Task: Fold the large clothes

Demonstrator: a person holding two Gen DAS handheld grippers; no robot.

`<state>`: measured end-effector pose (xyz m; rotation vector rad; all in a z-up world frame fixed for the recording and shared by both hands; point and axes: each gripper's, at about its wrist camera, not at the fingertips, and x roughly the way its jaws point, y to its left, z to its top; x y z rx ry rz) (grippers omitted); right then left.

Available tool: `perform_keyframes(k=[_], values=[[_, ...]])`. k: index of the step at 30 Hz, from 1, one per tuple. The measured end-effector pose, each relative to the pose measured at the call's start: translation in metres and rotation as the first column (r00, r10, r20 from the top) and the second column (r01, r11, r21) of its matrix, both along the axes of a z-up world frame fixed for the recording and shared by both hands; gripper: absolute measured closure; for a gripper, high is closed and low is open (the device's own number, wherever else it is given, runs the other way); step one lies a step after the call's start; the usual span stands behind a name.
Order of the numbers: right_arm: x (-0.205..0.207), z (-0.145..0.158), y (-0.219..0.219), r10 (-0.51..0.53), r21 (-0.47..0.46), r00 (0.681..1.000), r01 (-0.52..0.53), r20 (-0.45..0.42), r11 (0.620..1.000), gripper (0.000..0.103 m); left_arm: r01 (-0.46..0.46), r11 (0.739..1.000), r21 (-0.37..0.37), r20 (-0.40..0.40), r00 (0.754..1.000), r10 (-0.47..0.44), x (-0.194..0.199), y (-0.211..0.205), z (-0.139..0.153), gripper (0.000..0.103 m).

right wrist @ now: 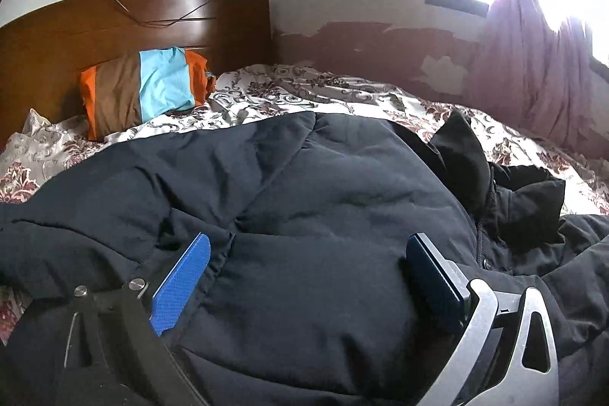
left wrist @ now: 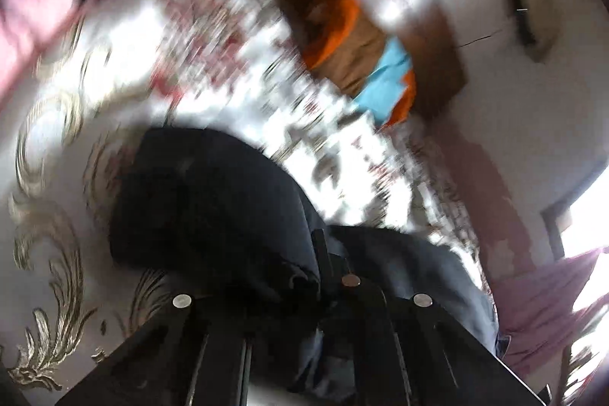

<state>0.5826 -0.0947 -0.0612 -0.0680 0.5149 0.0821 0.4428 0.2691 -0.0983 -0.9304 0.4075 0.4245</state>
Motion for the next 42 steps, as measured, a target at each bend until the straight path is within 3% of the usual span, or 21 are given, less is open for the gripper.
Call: perform_keyframes(k=[1,3,5,7,10,13,15,18,20,22,24,26,29,31,35,38,40,41,42], values=[[0.001,0.005,-0.005,-0.007,0.027,1.000,0.008,-0.020,1.000,0.002,0.007,0.999,0.032,0.034,0.999,-0.008,-0.001,-0.004,0.010,0.094],[-0.009,0.024,-0.028,-0.042,0.172,0.999,0.046,-0.030,0.984,0.002,0.040,0.992,0.118,0.104,0.993,-0.052,-0.002,-0.013,0.034,0.095],[-0.020,0.045,-0.053,-0.030,0.318,0.999,0.041,-0.038,0.947,0.002,0.045,0.968,0.246,0.180,0.979,-0.091,-0.009,-0.028,0.061,0.095],[-0.030,0.062,-0.074,-0.012,0.365,0.997,0.038,-0.072,0.930,0.002,0.058,0.941,0.332,0.241,0.960,-0.144,-0.015,-0.045,0.080,0.095],[-0.061,0.079,-0.107,-0.007,0.349,0.997,0.032,-0.071,0.937,0.002,0.197,0.911,0.364,0.298,0.902,-0.314,-0.009,-0.064,0.109,0.095],[-0.097,0.078,-0.148,-0.033,0.293,0.996,0.056,-0.080,0.954,0.002,0.318,0.877,0.360,0.377,0.810,-0.449,-0.016,-0.089,0.128,0.095],[-0.122,0.071,-0.181,-0.079,0.266,0.992,0.102,-0.094,0.959,0.002,0.367,0.849,0.379,0.366,0.784,-0.502,-0.017,-0.113,0.136,0.095],[-0.156,0.061,-0.226,-0.168,0.262,0.981,0.187,-0.094,0.947,0.002,0.453,0.746,0.487,0.291,0.722,-0.628,-0.019,-0.166,0.155,0.095],[-0.177,0.053,-0.258,-0.236,0.313,0.966,0.256,-0.101,0.914,0.002,0.496,0.650,0.576,0.231,0.664,-0.711,-0.027,-0.206,0.161,0.095],[-0.192,0.045,-0.287,-0.264,0.414,0.958,0.288,-0.115,0.863,0.002,0.570,0.535,0.623,0.143,0.590,-0.795,-0.029,-0.250,0.160,0.095],[-0.204,0.036,-0.311,-0.291,0.510,0.947,0.320,-0.139,0.798,0.002,0.677,0.422,0.603,0.050,0.496,-0.867,-0.023,-0.281,0.154,0.095],[-0.211,0.029,-0.326,-0.306,0.545,0.939,0.340,-0.155,0.766,0.002,0.763,0.317,0.563,0.004,0.381,-0.925,-0.020,-0.308,0.145,0.095],[-0.212,0.021,-0.331,-0.324,0.552,0.933,0.355,-0.156,0.755,0.002,0.803,0.226,0.551,-0.041,0.297,-0.954,-0.019,-0.332,0.132,0.095],[-0.216,0.015,-0.336,-0.339,0.580,0.929,0.359,-0.148,0.731,0.002,0.807,0.177,0.564,-0.080,0.267,-0.960,-0.021,-0.346,0.125,0.094],[-0.229,0.003,-0.336,-0.332,0.634,0.930,0.352,-0.156,0.689,0.002,0.850,0.102,0.518,-0.134,0.198,-0.971,-0.016,-0.364,0.105,0.094],[-0.229,-0.005,-0.341,-0.312,0.690,0.936,0.334,-0.162,0.643,0.002,0.888,0.052,0.457,-0.168,0.143,-0.975,-0.009,-0.367,0.097,0.086],[-0.231,-0.007,-0.340,-0.317,0.710,0.935,0.332,-0.160,0.621,0.002,0.903,0.020,0.428,-0.178,0.107,-0.978,-0.010,-0.377,0.091,0.076],[-0.231,-0.008,-0.341,-0.325,0.711,0.932,0.336,-0.158,0.618,0.002,0.909,0.007,0.416,-0.183,0.091,-0.979,-0.010,-0.379,0.089,0.060],[-0.238,-0.009,-0.342,-0.329,0.710,0.931,0.338,-0.156,0.618,0.002,0.917,-0.005,0.399,-0.186,0.075,-0.980,-0.009,-0.379,0.086,0.028]])
